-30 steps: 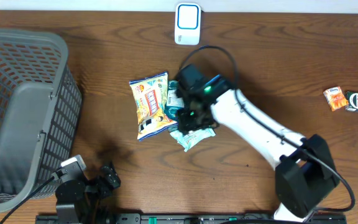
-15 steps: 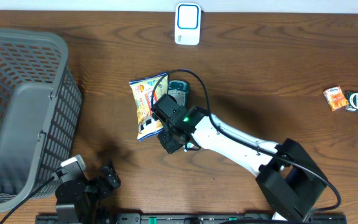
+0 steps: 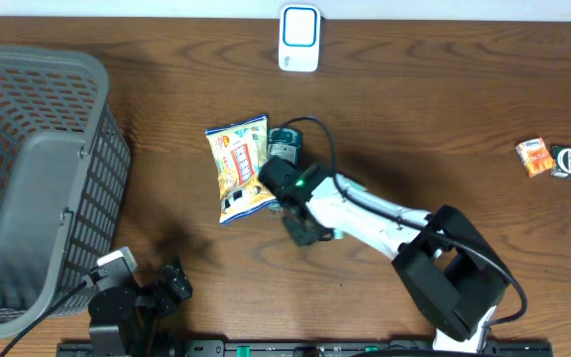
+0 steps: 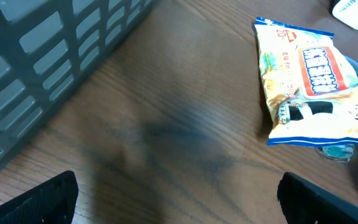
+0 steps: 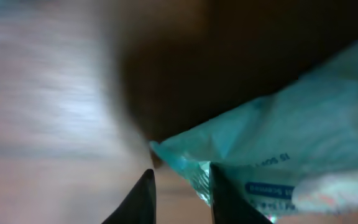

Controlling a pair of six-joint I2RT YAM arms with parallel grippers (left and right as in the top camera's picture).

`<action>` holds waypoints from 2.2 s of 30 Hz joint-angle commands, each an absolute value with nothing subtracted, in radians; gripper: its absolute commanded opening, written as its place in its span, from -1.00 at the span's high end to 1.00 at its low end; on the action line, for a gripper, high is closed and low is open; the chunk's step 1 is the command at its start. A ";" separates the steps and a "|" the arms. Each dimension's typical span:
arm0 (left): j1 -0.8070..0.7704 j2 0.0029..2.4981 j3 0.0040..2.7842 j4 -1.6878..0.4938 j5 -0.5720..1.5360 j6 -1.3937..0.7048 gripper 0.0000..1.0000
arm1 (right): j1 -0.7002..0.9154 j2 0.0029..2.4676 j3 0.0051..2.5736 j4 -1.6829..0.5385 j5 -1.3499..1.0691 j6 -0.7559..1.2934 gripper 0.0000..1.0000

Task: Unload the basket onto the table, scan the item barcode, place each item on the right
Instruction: 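Lift the mint wipes pack off the table, then hold the mint wipes pack up to the white scanner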

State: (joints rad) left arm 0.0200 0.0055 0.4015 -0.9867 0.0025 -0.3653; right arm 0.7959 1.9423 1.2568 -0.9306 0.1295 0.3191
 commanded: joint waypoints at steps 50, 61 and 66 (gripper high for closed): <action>0.026 0.004 0.409 -0.998 0.015 -0.367 -0.95 | 0.540 2.289 1.489 -1.268 0.364 0.658 0.98; 0.026 0.004 0.409 -0.998 0.015 -0.367 -0.96 | 0.471 2.161 1.647 -1.309 -0.749 -0.244 0.98; 0.026 0.004 0.409 -0.998 0.015 -0.367 -0.95 | 0.445 2.160 1.637 -1.378 -1.008 -0.531 0.98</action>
State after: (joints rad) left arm 0.0200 0.0055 0.4015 -0.9867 0.0025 -0.3656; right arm 0.4717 2.1773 1.6459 -1.3537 -0.6155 -0.1886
